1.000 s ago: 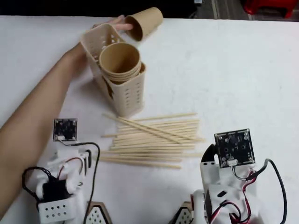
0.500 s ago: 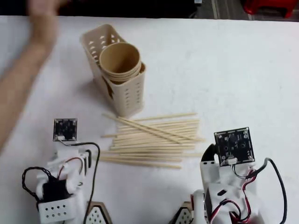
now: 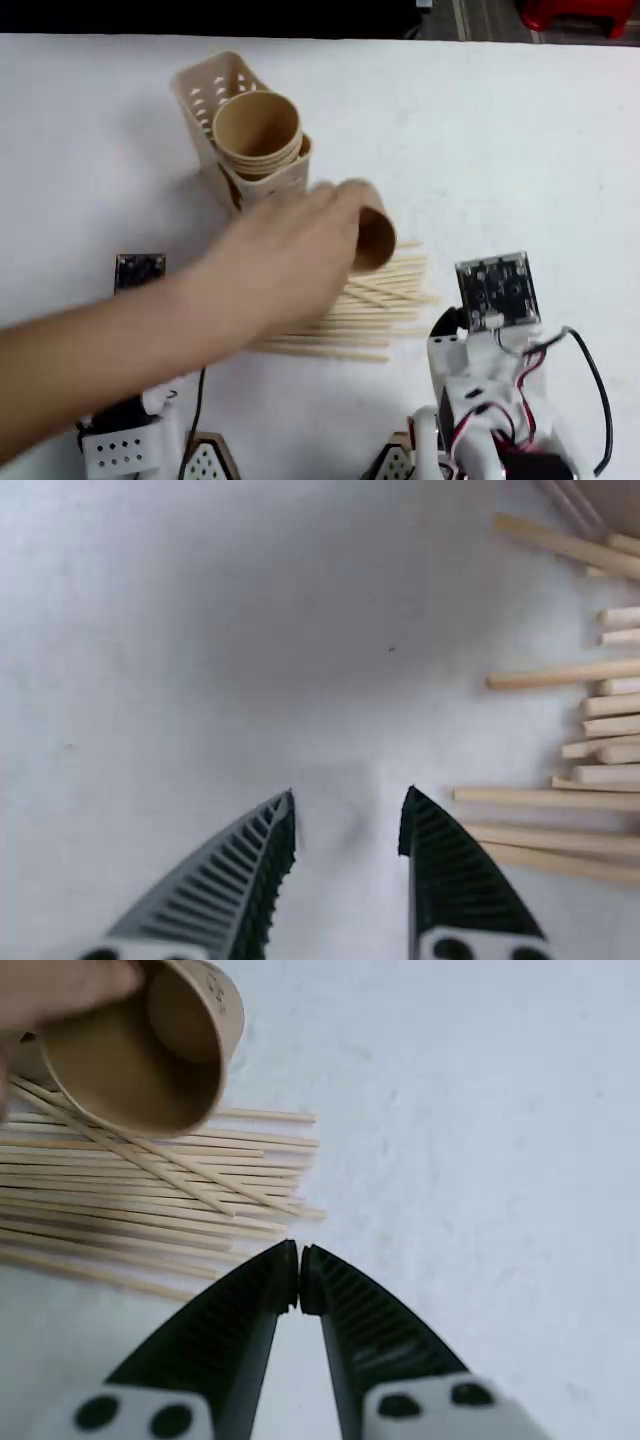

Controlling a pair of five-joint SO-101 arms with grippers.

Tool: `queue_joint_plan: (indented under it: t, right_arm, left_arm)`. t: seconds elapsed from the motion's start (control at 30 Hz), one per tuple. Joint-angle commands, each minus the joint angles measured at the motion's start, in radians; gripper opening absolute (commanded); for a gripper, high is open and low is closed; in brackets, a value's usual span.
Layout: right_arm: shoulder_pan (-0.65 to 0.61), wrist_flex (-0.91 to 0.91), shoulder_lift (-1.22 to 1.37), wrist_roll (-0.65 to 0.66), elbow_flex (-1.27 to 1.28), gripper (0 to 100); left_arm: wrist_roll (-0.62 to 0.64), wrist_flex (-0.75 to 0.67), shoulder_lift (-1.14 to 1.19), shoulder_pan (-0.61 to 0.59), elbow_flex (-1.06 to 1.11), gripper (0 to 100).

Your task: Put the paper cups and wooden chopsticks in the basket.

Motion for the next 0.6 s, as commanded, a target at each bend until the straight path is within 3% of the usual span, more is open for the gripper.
queue_joint_plan:
  t: [0.0,0.3,0.57]
  right_arm:
    - [0.013,-0.038,0.071,-0.012,-0.008,1.8]
    - [0.007,-0.053,0.329,0.002,-0.15,1.8]
    - [0.005,-0.051,0.762,0.338,-0.443,1.9]
  left_arm:
    - [0.014,0.008,-0.01,0.015,-0.005,18]
    - [0.014,0.008,-0.01,0.015,-0.005,18]
    - [0.014,0.008,-0.01,0.015,-0.005,18]
